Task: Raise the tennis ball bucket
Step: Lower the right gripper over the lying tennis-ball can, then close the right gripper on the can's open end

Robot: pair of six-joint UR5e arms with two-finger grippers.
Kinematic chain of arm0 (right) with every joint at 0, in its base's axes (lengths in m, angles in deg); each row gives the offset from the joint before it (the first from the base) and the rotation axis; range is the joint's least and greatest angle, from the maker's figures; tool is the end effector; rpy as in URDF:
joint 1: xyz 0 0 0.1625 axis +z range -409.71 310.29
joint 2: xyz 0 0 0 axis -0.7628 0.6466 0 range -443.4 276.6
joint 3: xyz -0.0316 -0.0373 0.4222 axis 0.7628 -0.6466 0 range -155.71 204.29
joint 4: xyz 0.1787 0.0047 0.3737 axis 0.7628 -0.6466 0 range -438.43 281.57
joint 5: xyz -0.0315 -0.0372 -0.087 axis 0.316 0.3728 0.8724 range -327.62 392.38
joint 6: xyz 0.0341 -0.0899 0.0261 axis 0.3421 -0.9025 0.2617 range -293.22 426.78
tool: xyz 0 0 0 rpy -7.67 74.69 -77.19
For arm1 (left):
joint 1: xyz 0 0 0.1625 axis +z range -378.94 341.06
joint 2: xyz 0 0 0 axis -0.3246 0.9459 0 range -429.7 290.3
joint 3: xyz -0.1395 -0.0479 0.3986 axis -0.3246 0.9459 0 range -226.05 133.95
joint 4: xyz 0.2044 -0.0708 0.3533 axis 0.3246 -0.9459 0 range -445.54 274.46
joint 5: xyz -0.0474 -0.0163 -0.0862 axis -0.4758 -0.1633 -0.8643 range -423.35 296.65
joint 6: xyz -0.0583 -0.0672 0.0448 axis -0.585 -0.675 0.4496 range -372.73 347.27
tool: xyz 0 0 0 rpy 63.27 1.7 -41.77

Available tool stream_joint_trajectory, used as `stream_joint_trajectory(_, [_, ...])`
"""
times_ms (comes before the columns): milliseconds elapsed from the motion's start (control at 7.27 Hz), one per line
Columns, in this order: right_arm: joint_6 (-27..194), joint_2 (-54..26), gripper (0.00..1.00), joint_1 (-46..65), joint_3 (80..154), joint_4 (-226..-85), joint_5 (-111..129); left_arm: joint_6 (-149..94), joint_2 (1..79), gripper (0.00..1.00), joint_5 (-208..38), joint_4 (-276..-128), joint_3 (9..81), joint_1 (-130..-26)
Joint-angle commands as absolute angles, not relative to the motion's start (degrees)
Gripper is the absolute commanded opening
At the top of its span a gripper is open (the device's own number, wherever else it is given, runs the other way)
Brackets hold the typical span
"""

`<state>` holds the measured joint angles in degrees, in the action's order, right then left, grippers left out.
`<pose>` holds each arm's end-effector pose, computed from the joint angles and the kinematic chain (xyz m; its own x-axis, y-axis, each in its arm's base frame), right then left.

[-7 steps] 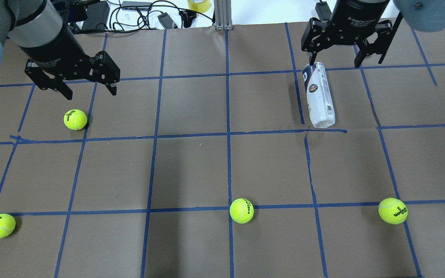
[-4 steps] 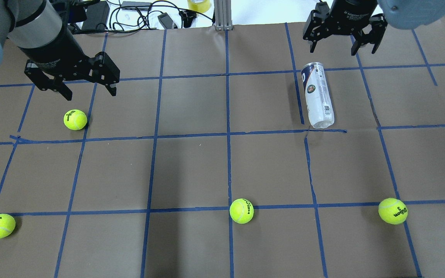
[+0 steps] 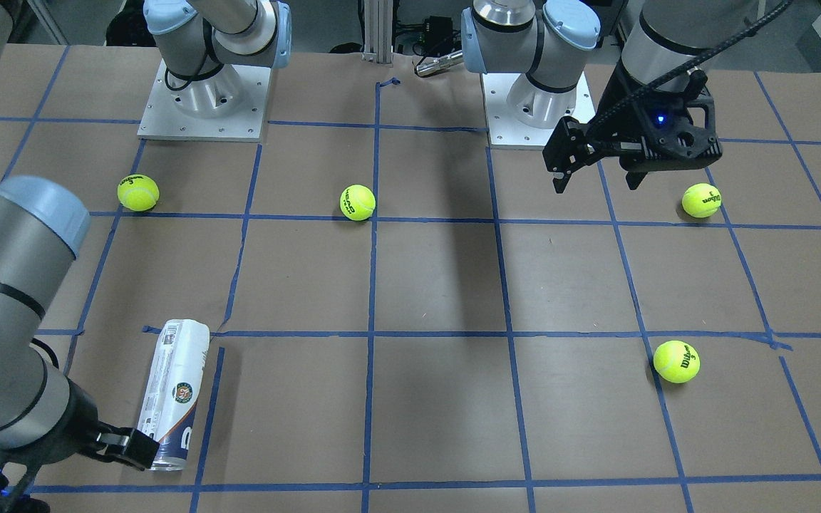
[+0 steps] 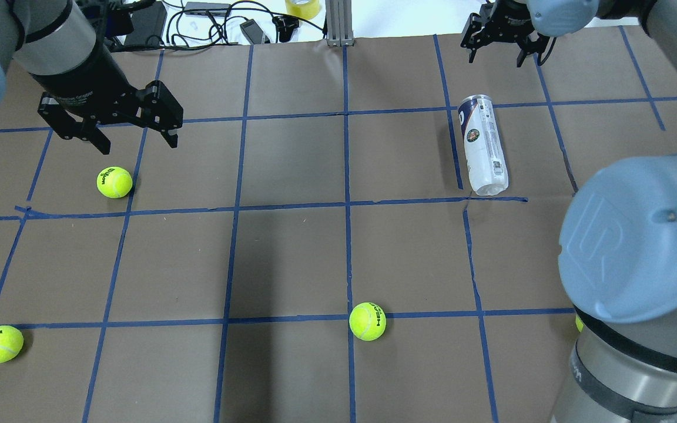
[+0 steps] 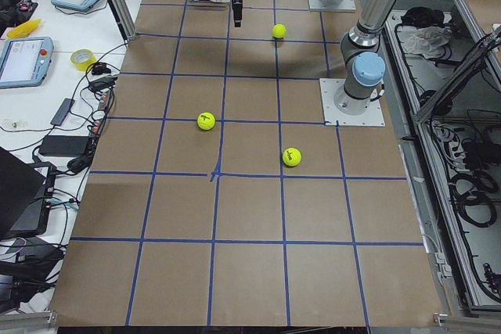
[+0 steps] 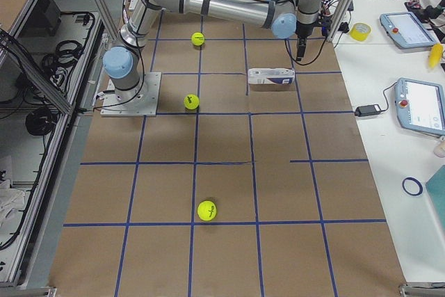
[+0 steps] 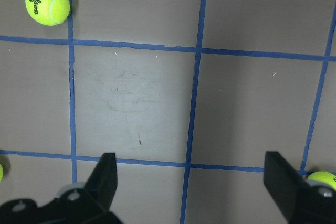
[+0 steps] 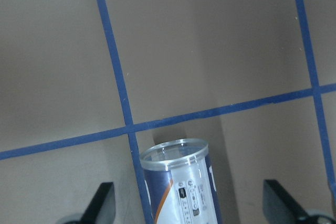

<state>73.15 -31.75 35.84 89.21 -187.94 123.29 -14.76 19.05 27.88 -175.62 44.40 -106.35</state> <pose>0.0728 -0.7633 0.3175 -0.9820 0.1888 0.0036 0.1873 0.9762 -0.1098 -0.1092 -0.4893 0.4947 -0.9965 -0.0808 -0.0210 -0.0806 0.9967 -0.0135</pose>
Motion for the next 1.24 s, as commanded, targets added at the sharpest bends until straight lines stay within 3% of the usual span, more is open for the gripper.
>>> stream_joint_trajectory(0, [73.6,-36.5,1.0,36.0,89.6,-191.1,123.3,-14.8,19.0,1.0,27.8,-175.6,44.5,-106.2])
stream_joint_trajectory(1101, [68.4,-36.9,1.0,36.1,97.4,-197.3,122.7,-15.2,19.1,1.0,27.8,-175.3,45.4,-106.4])
